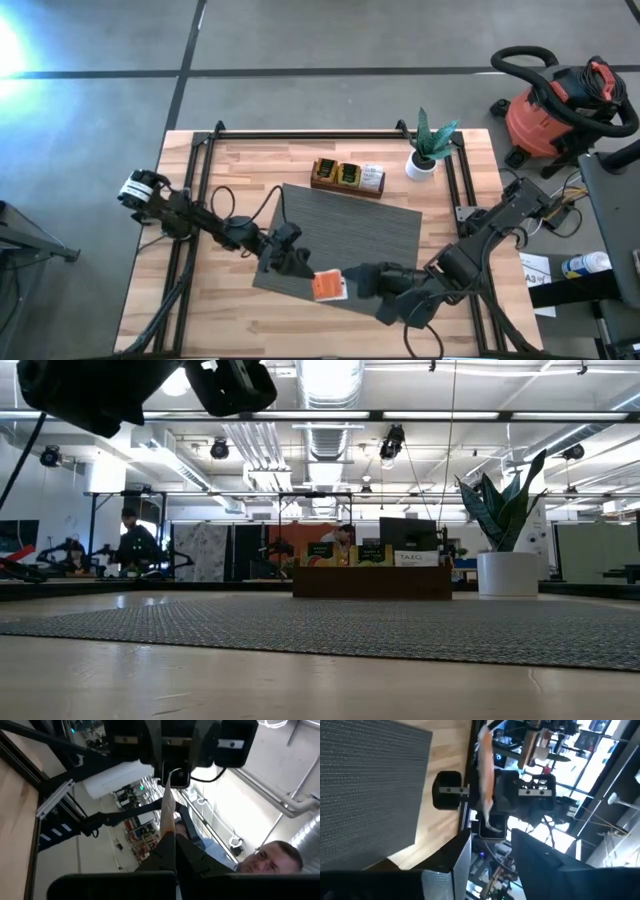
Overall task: Pick & Place Tea
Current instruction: Put the white orange tea bag into the right section of the wooden organizer
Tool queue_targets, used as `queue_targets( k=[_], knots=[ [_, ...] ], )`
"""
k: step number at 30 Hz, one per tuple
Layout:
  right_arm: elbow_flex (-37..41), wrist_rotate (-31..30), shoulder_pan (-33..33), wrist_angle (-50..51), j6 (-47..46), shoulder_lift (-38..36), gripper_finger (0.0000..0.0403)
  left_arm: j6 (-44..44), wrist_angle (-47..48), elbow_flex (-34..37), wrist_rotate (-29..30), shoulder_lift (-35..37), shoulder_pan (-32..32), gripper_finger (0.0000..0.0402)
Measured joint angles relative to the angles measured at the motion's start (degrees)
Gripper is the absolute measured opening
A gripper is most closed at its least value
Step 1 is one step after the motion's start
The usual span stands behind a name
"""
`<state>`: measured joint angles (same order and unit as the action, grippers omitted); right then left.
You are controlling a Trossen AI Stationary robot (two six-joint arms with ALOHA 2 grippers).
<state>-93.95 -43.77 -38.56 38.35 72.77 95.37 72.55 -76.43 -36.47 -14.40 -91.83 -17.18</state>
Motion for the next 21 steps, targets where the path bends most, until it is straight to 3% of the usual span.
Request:
queue_targets(
  k=[10, 21],
  knots=[
    [0.3, 4.4, 0.1, -0.1, 0.0, 0.1, 0.0137, 0.0, 0.0, -1.5, -2.3, 0.0, 2.3, 0.0],
    [1.1, 6.7, 1.4, -0.2, 0.1, 0.1, 0.0104, -0.6, 5.9, -4.4, -5.7, 0.0, 2.7, 0.0]
  ],
)
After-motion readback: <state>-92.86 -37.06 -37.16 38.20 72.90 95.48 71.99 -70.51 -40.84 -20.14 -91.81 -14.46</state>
